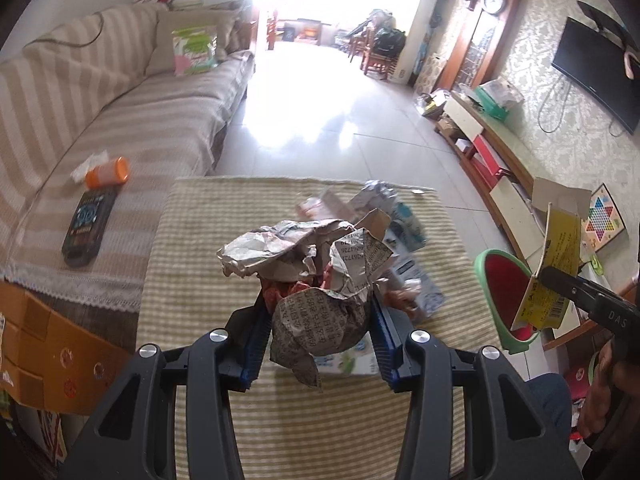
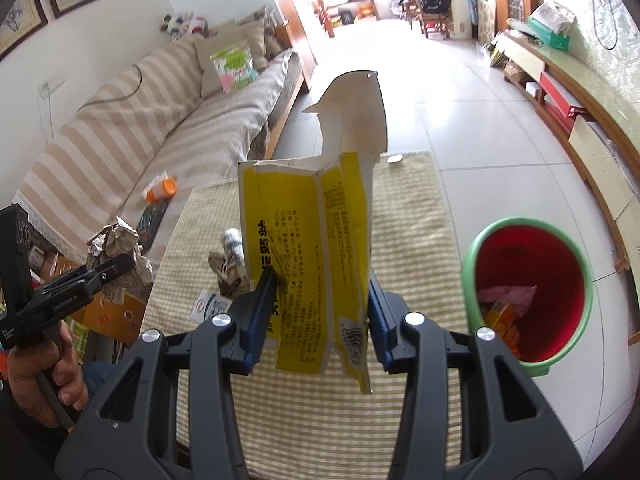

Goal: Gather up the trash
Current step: 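Lift the yellow box and foil wrapper and carry both over the red bucket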

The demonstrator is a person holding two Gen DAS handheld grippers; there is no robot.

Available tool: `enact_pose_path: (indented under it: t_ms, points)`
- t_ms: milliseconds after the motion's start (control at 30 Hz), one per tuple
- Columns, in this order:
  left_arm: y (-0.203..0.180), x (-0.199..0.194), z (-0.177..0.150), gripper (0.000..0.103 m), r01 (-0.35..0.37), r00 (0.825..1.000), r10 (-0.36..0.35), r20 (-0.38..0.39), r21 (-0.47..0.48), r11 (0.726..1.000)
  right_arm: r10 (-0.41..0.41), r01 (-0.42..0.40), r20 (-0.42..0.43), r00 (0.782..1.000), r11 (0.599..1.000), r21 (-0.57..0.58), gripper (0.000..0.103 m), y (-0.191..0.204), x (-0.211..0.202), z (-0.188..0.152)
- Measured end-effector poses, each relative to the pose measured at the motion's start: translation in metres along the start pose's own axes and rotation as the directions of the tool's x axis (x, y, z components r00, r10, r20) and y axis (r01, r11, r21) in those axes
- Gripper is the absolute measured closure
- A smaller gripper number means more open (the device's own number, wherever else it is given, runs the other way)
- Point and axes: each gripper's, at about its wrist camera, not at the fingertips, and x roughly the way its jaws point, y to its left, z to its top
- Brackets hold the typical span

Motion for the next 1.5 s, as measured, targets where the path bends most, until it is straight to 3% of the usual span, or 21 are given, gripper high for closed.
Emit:
enact_pose_path:
  t_ms: [267, 500, 1000, 1233, 1500]
  points:
    - [-0.067, 0.005, 0.020, 0.060, 0.072, 0.997, -0.073, 0.007, 0.097, 0.993, -0.042, 0.038, 0.056, 0.998, 0.997, 0.064, 0.061, -0.045, -0.028, 0.011]
    - [-0.133, 0.024, 0.030, 0.060, 0.154, 0.988, -0.150, -0.035, 0.179, 0.972, -0.101, 0.086, 0.094, 0.990, 0.985, 0.150, 0.061, -0.102, -0.052, 0.012]
    - [-0.279, 0.078, 0.033, 0.060, 0.354, 0.934, -0.325, -0.147, 0.276, 0.894, -0.211, 0.179, 0.073, 0.975, 0.936, 0.304, 0.061, -0.214, -0.070, -0.002]
    - [-0.319, 0.107, 0.030, 0.060, 0.402, 0.913, -0.357, -0.198, 0.288, 0.869, -0.223, 0.195, 0.046, 0.974, 0.922, 0.335, 0.061, -0.247, -0.061, -0.009]
    - [-0.337, 0.135, 0.027, 0.059, 0.430, 0.896, -0.371, -0.244, 0.271, 0.861, -0.207, 0.197, -0.008, 0.978, 0.917, 0.346, 0.061, -0.267, -0.035, -0.020]
